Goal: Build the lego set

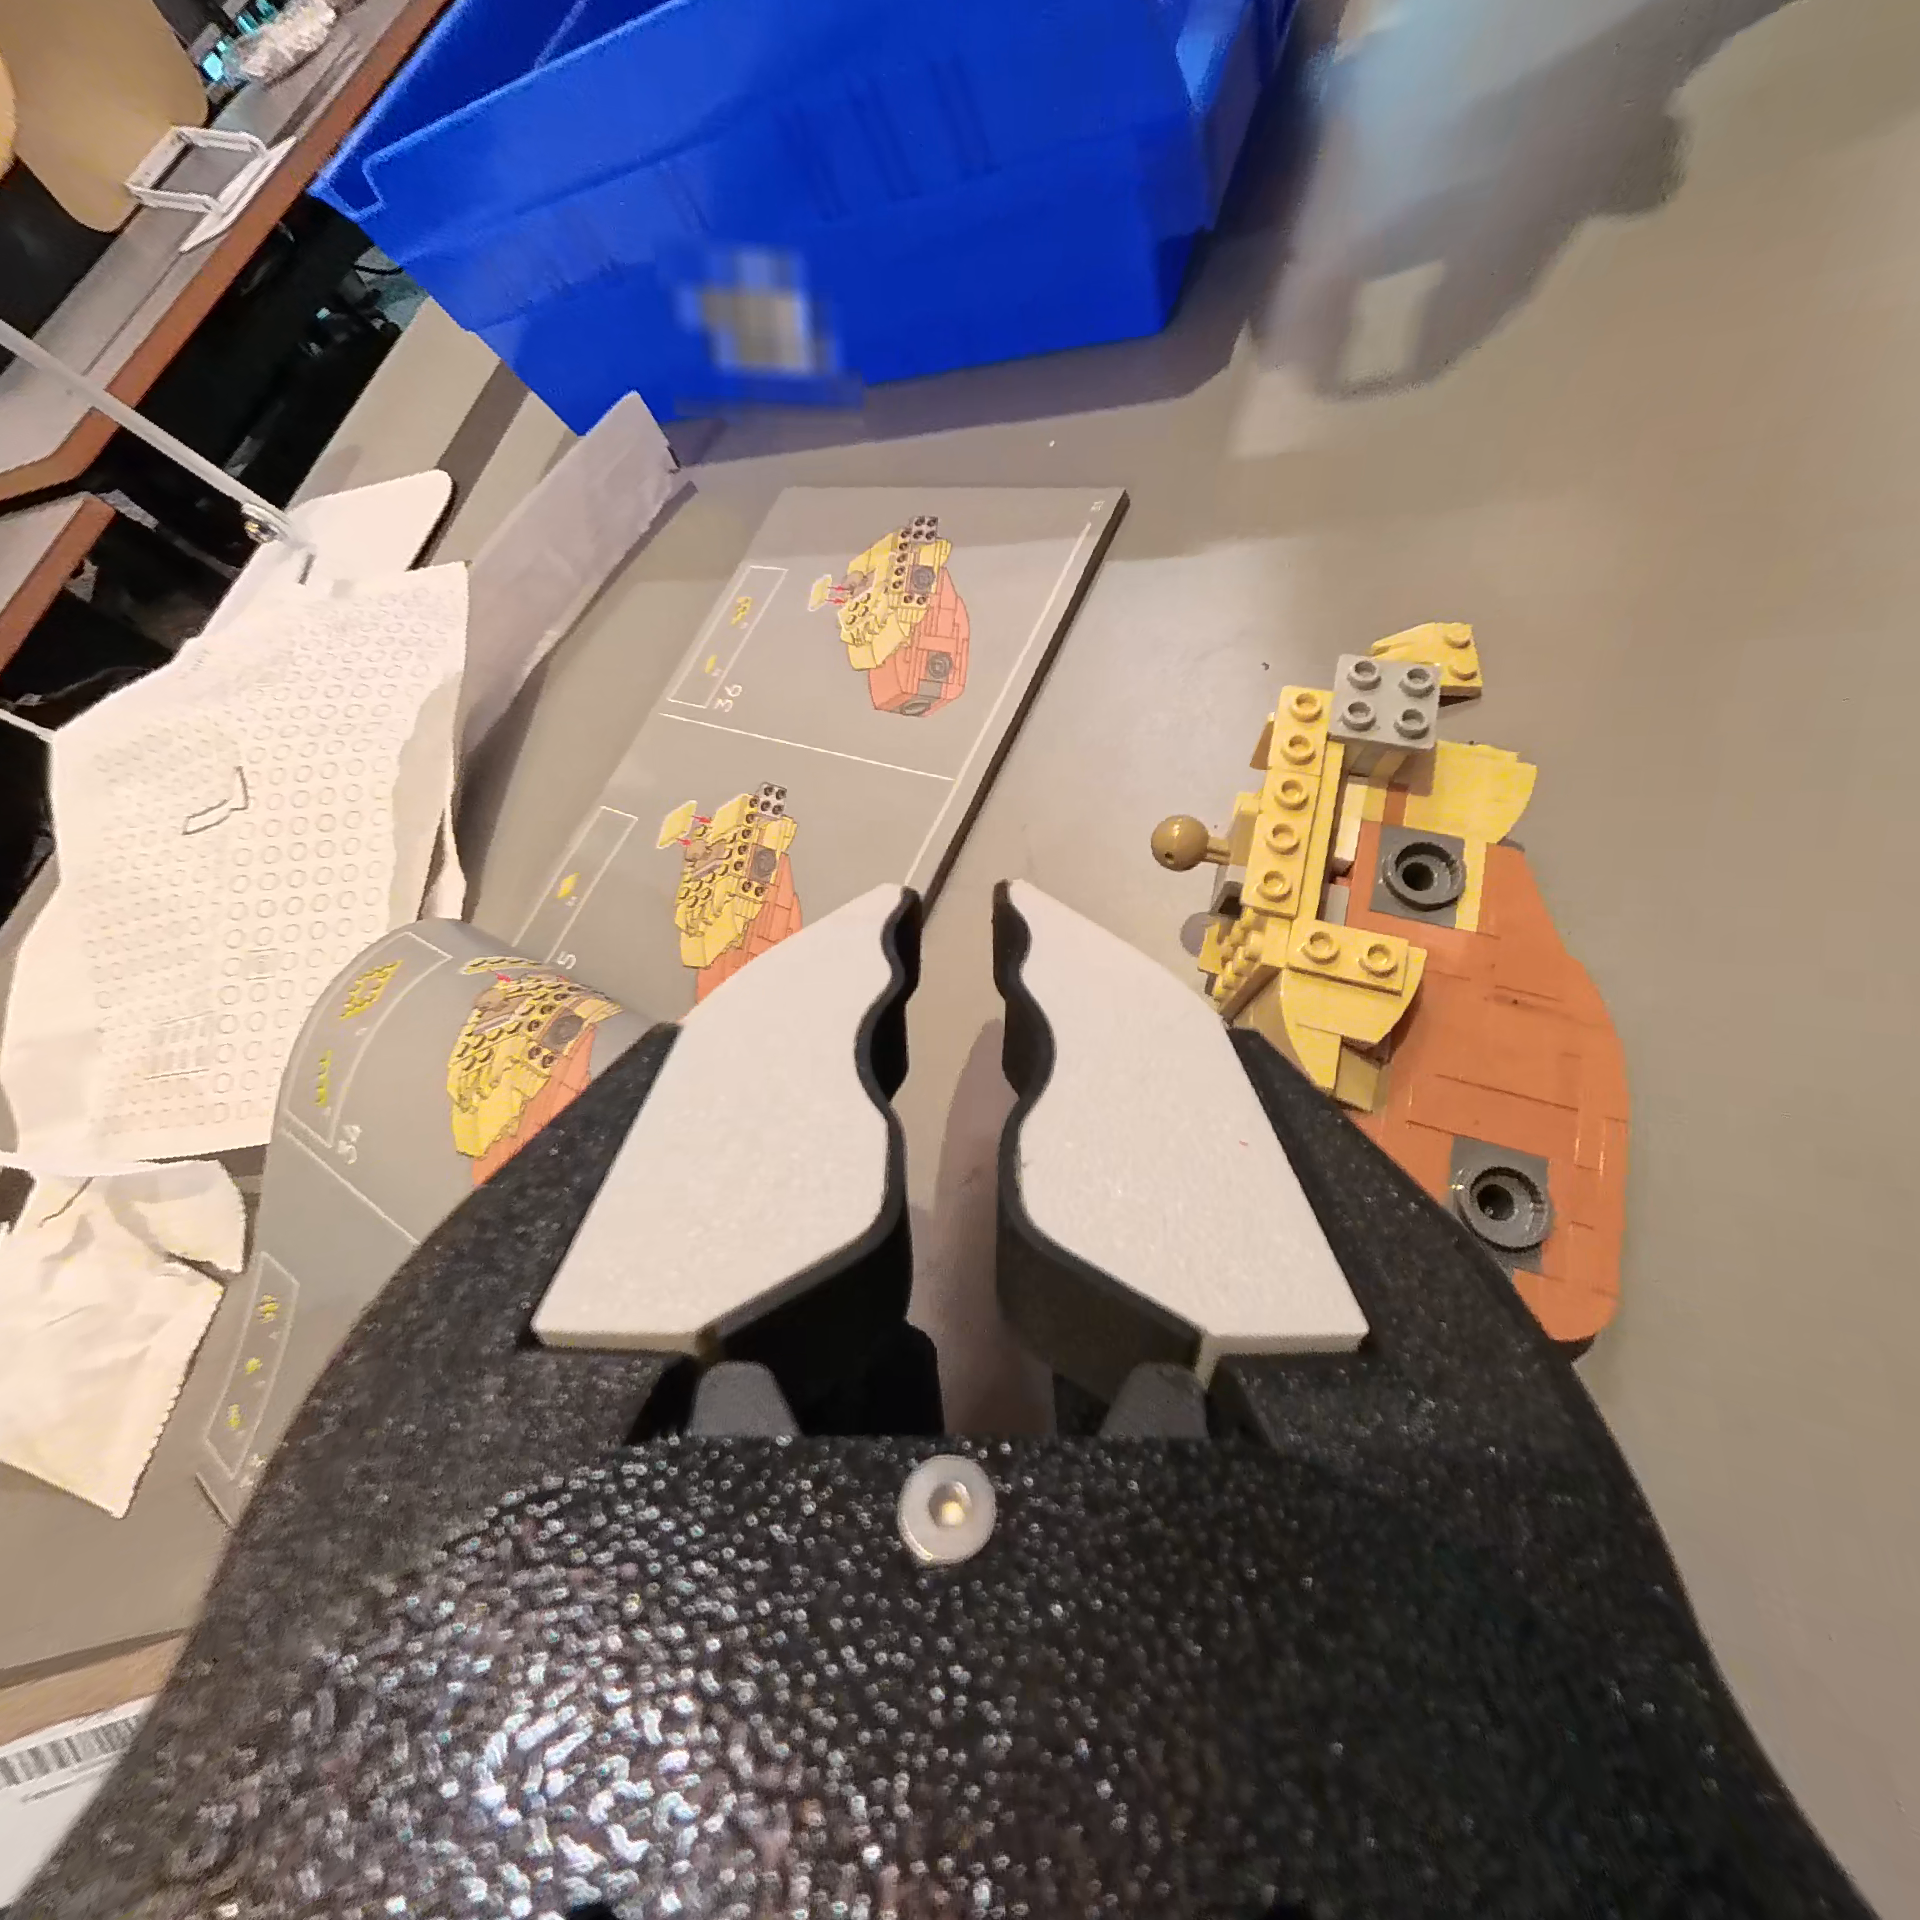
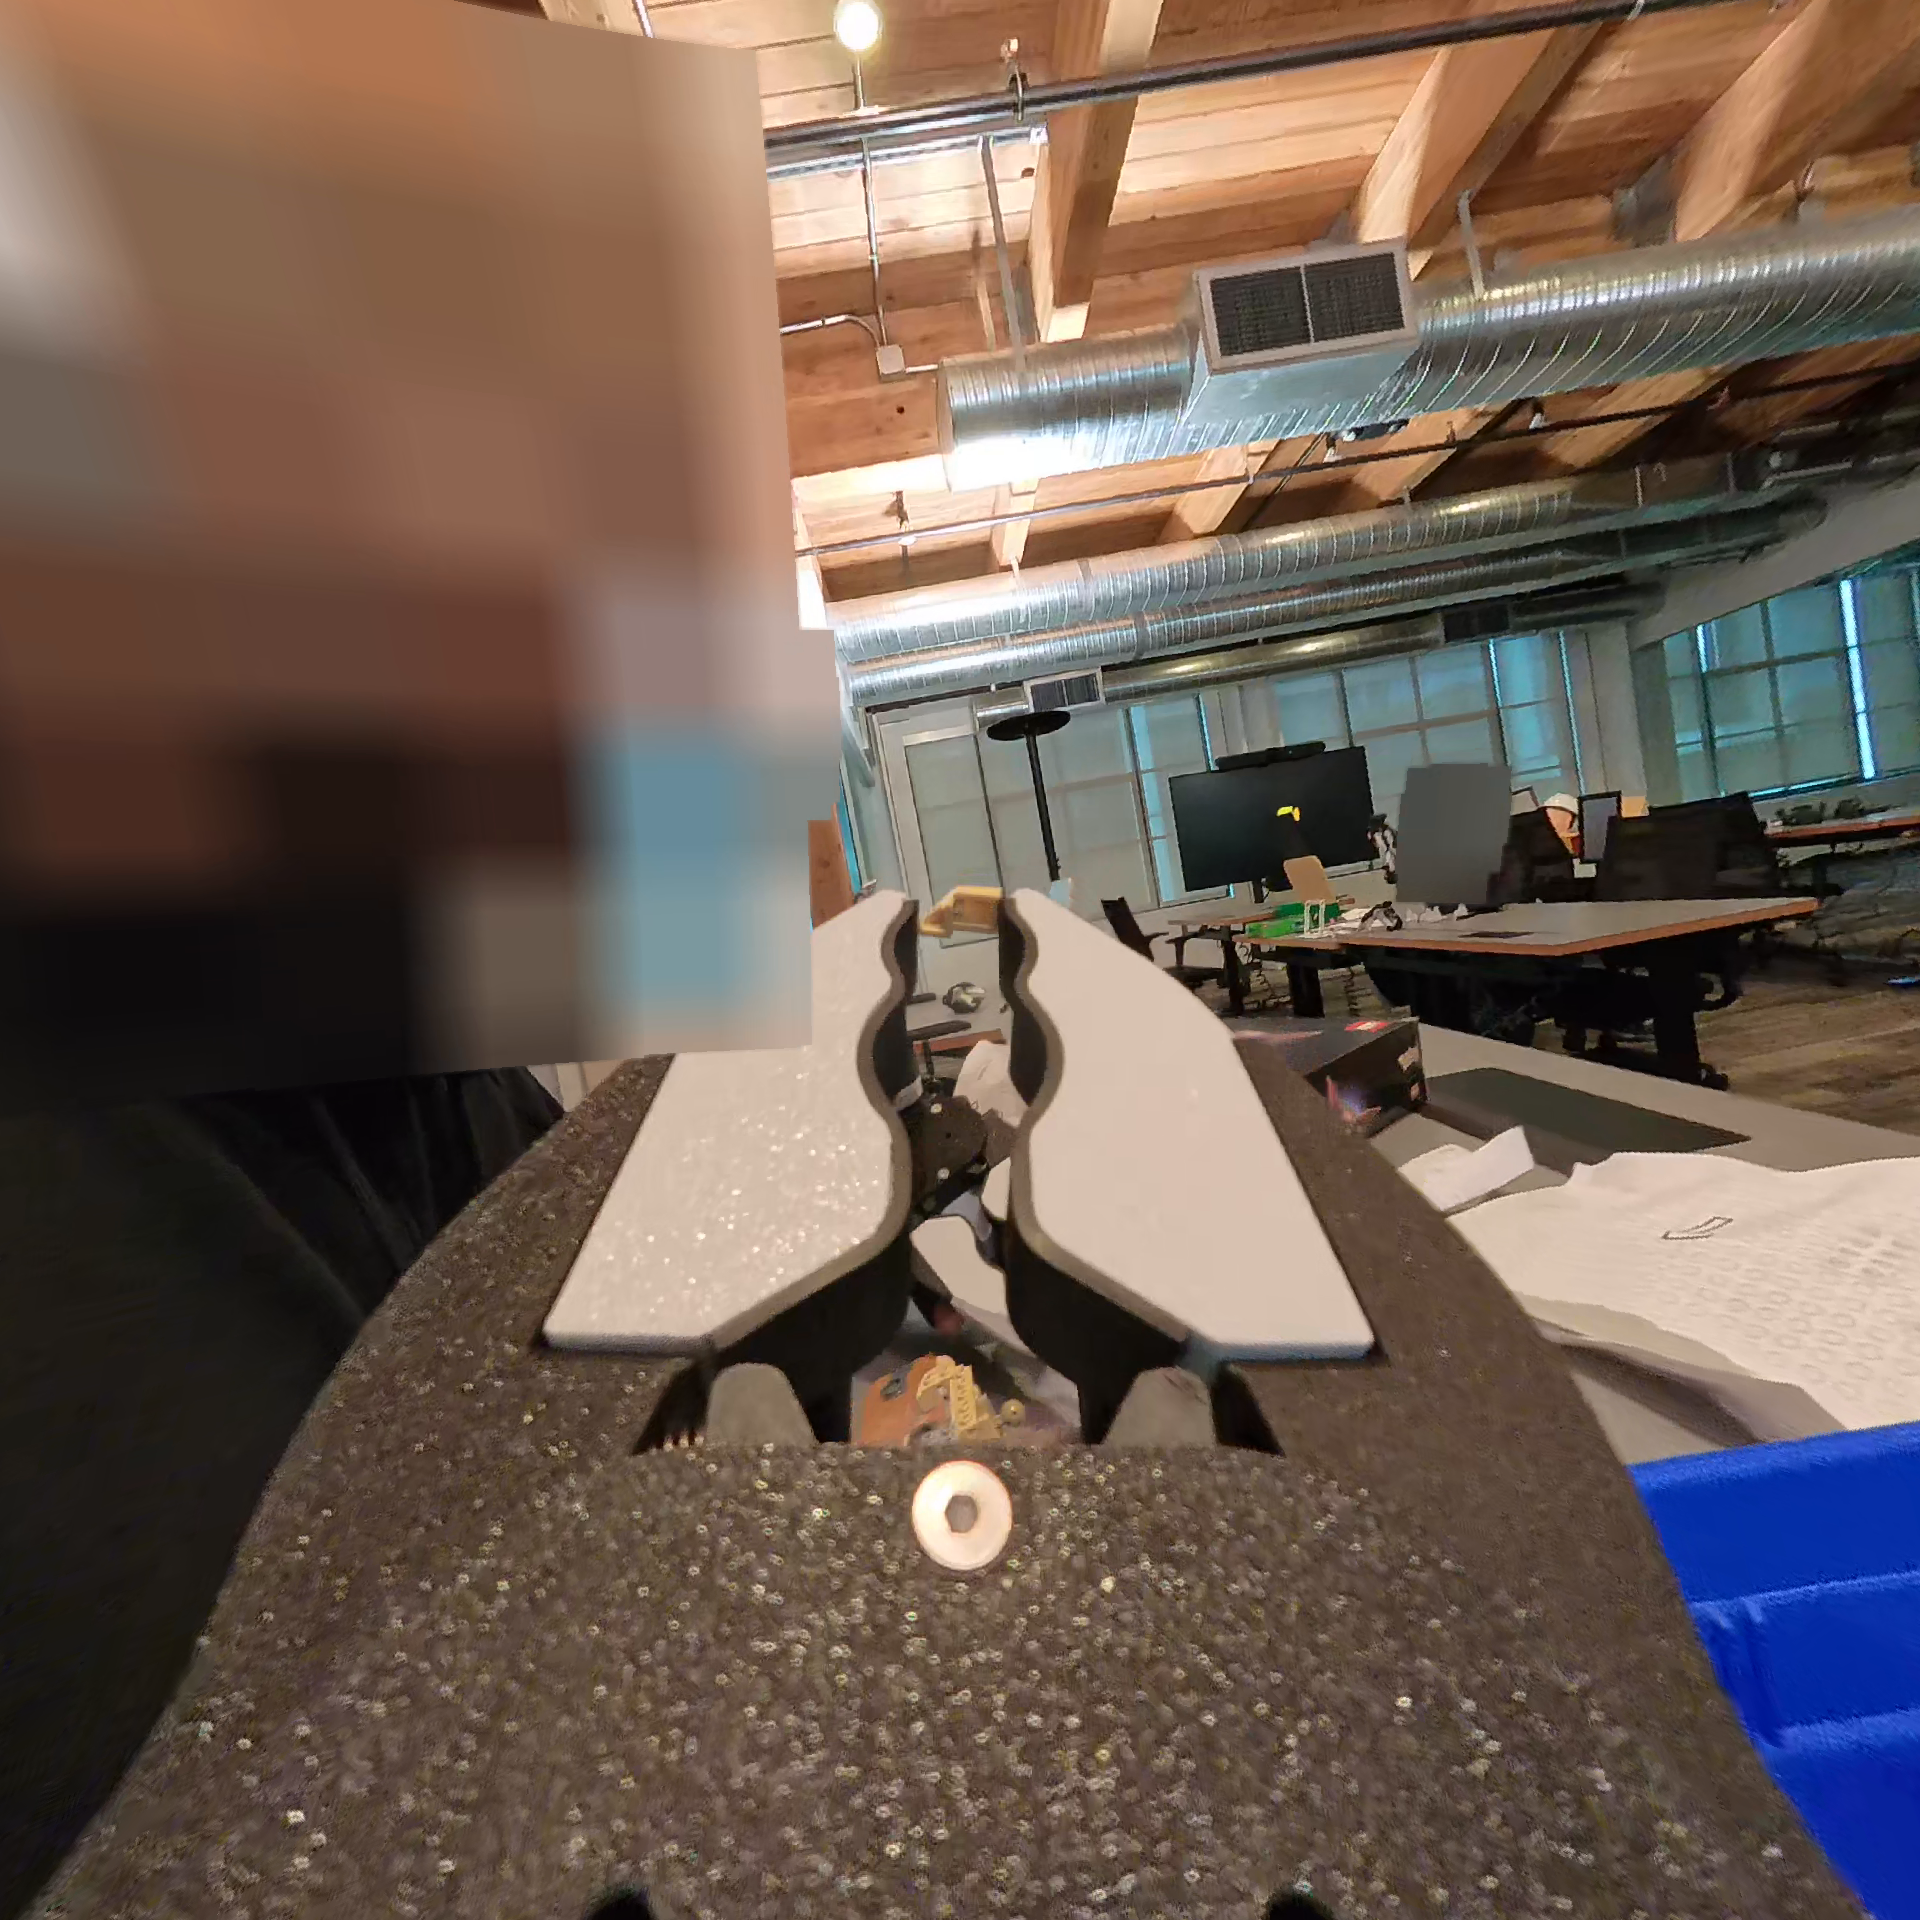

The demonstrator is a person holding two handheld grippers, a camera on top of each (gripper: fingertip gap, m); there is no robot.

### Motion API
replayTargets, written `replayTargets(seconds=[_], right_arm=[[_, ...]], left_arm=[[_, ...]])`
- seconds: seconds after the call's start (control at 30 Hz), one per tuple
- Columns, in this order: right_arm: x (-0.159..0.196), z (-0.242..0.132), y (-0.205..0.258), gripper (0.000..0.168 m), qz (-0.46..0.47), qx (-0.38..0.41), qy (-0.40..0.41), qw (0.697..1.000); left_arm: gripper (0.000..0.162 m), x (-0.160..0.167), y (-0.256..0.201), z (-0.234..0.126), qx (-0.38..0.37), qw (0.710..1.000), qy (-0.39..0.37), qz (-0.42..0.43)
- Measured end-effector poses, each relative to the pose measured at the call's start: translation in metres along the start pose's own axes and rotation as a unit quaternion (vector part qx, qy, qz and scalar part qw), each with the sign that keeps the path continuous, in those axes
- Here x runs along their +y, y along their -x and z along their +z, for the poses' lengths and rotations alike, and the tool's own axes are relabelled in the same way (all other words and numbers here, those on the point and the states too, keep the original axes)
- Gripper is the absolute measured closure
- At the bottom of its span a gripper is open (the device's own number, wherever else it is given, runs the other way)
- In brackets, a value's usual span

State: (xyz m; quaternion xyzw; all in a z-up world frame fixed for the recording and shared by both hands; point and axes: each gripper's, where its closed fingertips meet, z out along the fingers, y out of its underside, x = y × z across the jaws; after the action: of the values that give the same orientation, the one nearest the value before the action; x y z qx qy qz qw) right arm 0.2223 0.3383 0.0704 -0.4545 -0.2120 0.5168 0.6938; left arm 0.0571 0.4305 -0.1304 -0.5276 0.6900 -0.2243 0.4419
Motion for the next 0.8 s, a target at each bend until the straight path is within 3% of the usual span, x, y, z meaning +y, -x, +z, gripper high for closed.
replayTargets(seconds=[0.8], right_arm=[[0.045,0.011,0.006,0.158,0.024,0.000,0.071,0.997]], left_arm=[[0.149,-0.002,0.000,-0.004,-0.004,1.000,0.001,0.009]])
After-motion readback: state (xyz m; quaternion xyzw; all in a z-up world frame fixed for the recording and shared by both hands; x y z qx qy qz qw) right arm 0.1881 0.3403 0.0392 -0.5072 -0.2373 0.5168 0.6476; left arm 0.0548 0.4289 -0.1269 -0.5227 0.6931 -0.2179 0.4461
